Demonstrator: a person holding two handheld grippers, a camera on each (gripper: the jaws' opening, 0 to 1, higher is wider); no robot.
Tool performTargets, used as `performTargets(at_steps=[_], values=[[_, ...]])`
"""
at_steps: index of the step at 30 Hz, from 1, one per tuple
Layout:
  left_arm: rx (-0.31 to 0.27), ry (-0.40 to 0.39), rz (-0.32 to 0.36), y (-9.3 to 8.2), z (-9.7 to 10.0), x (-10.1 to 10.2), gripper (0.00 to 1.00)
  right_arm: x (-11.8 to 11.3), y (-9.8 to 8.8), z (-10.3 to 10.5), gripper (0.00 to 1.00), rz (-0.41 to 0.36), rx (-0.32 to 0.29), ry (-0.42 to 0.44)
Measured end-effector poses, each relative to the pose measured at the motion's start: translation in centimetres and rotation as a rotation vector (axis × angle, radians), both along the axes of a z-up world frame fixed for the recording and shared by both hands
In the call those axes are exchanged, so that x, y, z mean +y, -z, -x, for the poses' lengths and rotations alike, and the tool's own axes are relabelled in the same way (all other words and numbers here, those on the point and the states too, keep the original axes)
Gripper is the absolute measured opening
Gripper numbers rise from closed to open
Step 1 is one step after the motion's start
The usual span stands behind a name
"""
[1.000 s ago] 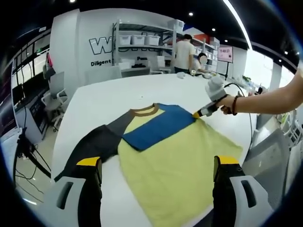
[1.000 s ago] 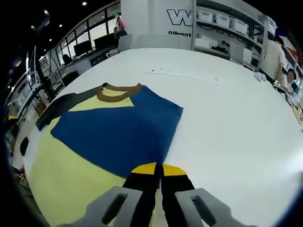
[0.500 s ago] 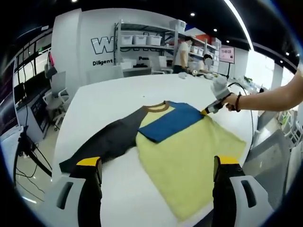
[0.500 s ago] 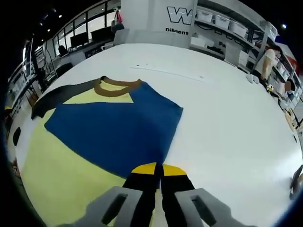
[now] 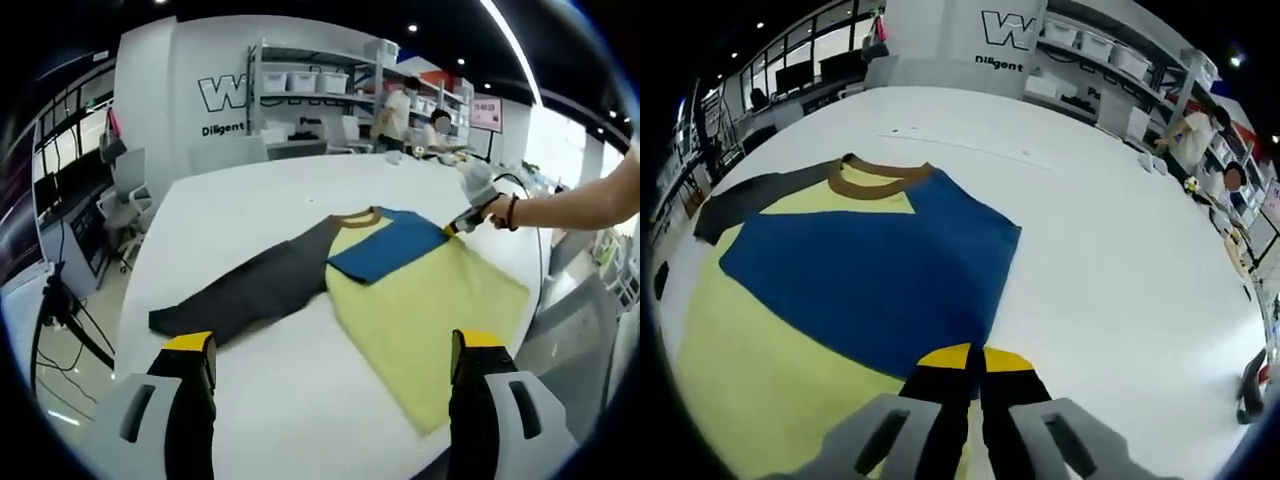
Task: Fold the garment on the visible template until the final outline fits inside the template.
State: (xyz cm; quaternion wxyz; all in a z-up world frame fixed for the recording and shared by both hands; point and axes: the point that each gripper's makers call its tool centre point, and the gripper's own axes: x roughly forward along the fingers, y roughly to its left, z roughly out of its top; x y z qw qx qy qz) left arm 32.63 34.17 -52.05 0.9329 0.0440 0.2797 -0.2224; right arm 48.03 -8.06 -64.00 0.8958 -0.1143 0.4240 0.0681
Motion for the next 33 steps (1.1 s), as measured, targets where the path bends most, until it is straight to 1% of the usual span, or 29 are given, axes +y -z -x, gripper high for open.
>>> performTargets(at_steps=[16, 21, 23, 27, 33], values=[[0.017, -0.013, -0.004, 0.4, 0.0, 0.4, 0.98, -3.2, 0.0, -0.4, 0.0, 0.039, 0.001, 0.031], [0.019, -0.008, -0.007, 0.5, 0.0, 0.3, 0.98, -4.0, 0.0, -0.6, 0.0, 0.052, 0.003, 0.025], [0.02, -0.006, -0.006, 0.4, -0.1, 0.2, 0.98, -4.2, 0.0, -0.8, 0.0, 0.068, 0.002, -0.003], [0.02, -0.001, -0.007, 0.5, -0.2, 0.1, 0.98, -5.0, 0.0, -1.2, 0.0, 0.058, 0.003, 0.009], [0.023, 0.001, -0.02, 0.7, -0.5, 0.3, 0.98, -5.4, 0.0, -1.4, 0.0, 0.053, 0.011, 0.012]])
